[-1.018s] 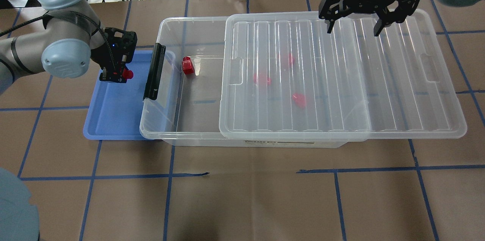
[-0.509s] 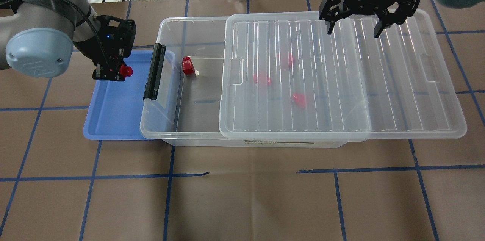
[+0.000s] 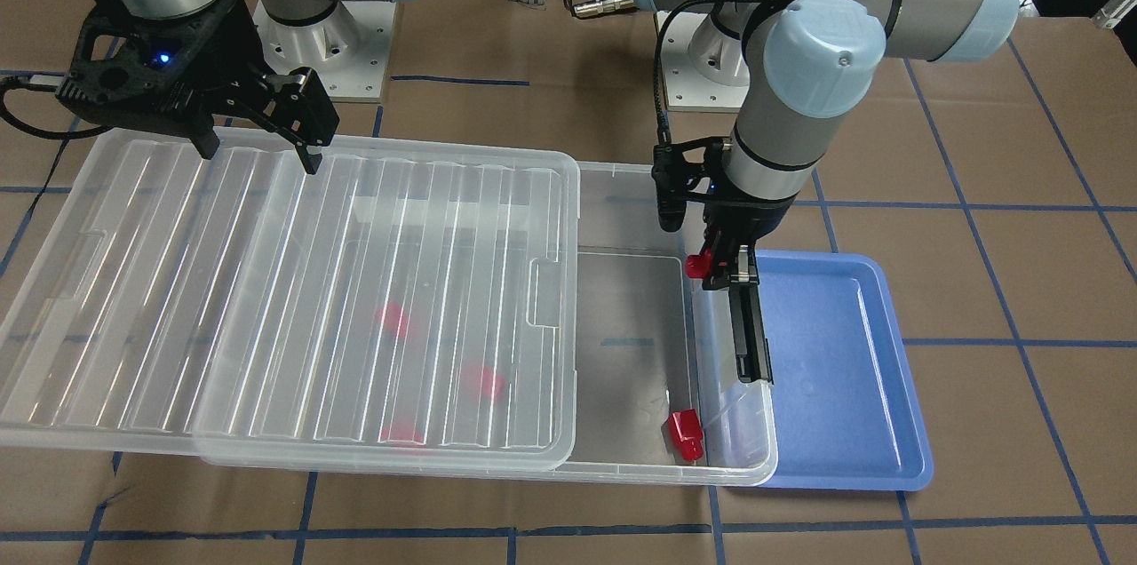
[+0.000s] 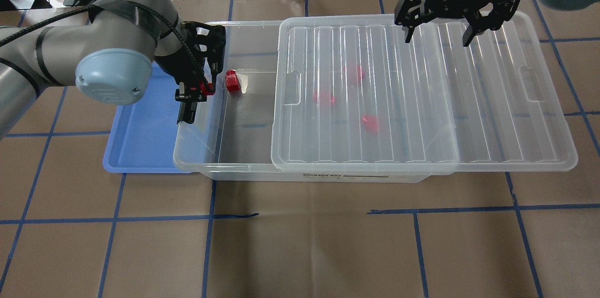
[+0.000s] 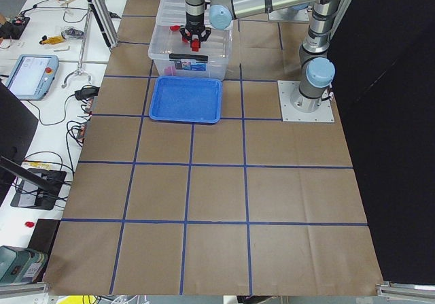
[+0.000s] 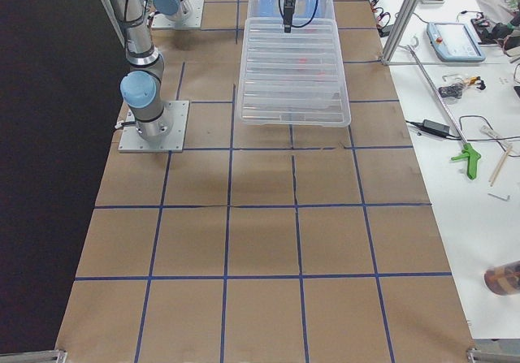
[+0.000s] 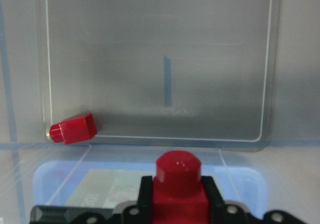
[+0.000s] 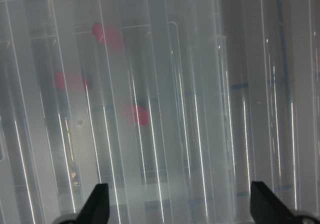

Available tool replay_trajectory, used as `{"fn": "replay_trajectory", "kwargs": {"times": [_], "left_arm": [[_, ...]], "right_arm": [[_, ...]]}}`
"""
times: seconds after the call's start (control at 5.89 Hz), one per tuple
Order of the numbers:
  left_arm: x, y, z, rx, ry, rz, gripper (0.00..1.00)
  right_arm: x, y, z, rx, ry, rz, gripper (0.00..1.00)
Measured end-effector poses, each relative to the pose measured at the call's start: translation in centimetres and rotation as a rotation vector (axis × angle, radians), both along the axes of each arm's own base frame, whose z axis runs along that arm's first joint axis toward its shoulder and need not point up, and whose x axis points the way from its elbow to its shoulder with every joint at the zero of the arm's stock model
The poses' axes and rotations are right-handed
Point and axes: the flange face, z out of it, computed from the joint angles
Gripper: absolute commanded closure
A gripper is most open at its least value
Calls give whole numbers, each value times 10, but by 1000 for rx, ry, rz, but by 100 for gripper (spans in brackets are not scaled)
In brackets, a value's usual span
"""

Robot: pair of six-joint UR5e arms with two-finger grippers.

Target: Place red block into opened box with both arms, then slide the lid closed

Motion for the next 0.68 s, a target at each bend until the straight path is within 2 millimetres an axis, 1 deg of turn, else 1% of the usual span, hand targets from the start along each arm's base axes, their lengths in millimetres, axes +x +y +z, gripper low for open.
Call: {"fn": "replay_trajectory", "kwargs": {"times": [0.17,0.34,0.51,0.68], "left_arm": [[-15,-3,-19,-9,4,2,90],[-25,-8,-39,-10,6,-4,90],[-32,-14,-63,-9,7,-5,90],[-36,-19,-92,-8,8,3,90]], "right_arm": [[0,0,0,0,0,0,0],[0,0,0,1,0,0,0],[0,0,-1,2,0,0,0],[0,0,-1,2,0,0,0]]}}
